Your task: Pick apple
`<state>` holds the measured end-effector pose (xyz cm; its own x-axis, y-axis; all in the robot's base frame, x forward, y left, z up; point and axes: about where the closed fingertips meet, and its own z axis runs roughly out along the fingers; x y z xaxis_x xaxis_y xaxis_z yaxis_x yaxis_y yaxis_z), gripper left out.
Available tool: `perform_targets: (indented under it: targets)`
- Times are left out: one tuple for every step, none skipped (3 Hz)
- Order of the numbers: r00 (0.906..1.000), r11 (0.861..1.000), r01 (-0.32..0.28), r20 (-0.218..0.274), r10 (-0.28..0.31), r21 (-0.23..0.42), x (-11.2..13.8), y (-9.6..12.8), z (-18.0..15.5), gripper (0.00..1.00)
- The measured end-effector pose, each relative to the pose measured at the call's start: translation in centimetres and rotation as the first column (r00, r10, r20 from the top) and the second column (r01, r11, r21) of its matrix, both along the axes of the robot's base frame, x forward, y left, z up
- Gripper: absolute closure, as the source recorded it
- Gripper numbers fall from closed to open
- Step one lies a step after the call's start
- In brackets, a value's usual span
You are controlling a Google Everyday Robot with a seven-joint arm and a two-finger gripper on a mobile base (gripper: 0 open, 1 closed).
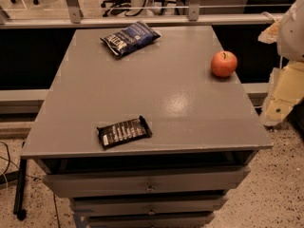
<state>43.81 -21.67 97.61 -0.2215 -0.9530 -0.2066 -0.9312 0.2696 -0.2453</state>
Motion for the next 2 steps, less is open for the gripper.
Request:
perform_targets:
  targets:
    - [1.0, 1.0, 0.0, 0.0, 0.0, 0.0, 0.0, 0.0, 0.0, 0.0]
    - [0.9997, 1.0, 0.004, 0.024, -0.004, 0.011, 0.73, -0.28, 0.03, 0.0]
